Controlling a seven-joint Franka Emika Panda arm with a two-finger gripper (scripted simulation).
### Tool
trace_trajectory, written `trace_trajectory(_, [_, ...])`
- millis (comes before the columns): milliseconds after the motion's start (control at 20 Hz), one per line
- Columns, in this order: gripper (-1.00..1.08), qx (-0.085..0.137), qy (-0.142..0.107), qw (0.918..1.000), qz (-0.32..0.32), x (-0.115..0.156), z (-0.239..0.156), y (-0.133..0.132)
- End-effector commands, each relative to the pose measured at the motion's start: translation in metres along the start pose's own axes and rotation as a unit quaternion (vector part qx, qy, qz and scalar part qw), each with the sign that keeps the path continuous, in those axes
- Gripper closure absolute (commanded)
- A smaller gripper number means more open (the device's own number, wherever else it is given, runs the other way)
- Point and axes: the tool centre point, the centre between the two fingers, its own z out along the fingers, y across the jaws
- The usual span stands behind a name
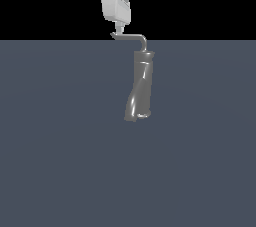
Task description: Turn on the faucet by rotating a designated handle.
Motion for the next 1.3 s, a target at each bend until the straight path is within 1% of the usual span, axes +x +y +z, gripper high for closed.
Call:
trace_trajectory(0, [1.08, 0.0, 0.0, 1.0, 0.0, 0.0, 0.0, 0.006])
trace_trajectory(1250, [1.08, 0.0, 0.0, 1.0, 0.0, -0.004, 0.0, 0.067])
